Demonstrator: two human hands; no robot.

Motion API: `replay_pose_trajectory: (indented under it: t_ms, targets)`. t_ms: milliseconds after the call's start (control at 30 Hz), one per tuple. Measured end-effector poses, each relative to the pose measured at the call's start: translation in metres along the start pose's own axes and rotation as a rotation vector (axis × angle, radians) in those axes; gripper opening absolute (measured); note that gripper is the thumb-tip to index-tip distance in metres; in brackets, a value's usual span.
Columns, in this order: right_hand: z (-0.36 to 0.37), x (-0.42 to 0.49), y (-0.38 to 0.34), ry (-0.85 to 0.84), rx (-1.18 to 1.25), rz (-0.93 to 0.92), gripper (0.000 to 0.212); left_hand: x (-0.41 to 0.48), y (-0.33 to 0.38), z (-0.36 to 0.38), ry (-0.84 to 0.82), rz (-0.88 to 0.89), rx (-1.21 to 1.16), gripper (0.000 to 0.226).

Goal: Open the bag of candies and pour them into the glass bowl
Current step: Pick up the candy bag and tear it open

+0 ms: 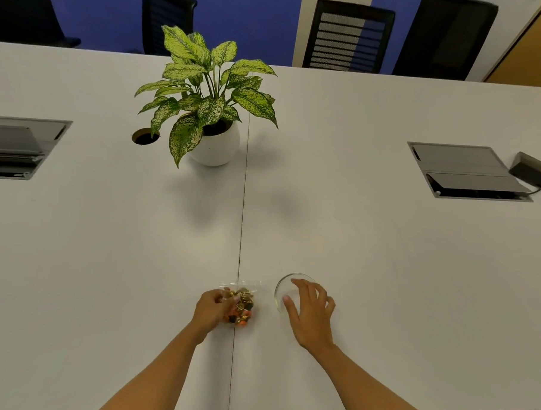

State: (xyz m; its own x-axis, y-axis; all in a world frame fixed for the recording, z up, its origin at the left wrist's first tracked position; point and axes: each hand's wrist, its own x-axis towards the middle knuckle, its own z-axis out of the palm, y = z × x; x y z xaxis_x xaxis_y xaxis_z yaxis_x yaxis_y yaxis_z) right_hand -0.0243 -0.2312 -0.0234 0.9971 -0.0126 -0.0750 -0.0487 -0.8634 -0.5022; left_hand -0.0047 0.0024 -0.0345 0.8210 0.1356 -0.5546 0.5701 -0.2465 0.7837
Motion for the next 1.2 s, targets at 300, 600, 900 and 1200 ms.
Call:
replay_pose_trajectory:
  t_ms: [300,600,900,1200]
  targets:
    - [-0.039,0.046,-0.052,-0.314,0.504,0.046,0.034,-0.016,0.062,-0.008,-0.259,0.248,0.131,0.01]
    - [-0.085,0.06,-0.069,-0.525,0.629,0.055,0.018,-0.023,0.102,-0.017,-0.226,0.4,0.179,0.015]
    - [-0.095,0.055,-0.088,-0.195,0.508,0.044,0.008,-0.036,0.108,-0.006,-0.041,0.497,0.147,0.016]
    - [-0.099,0.038,-0.102,-0.104,0.389,0.02,0.023,-0.041,0.107,0.0,0.134,0.471,0.198,0.012]
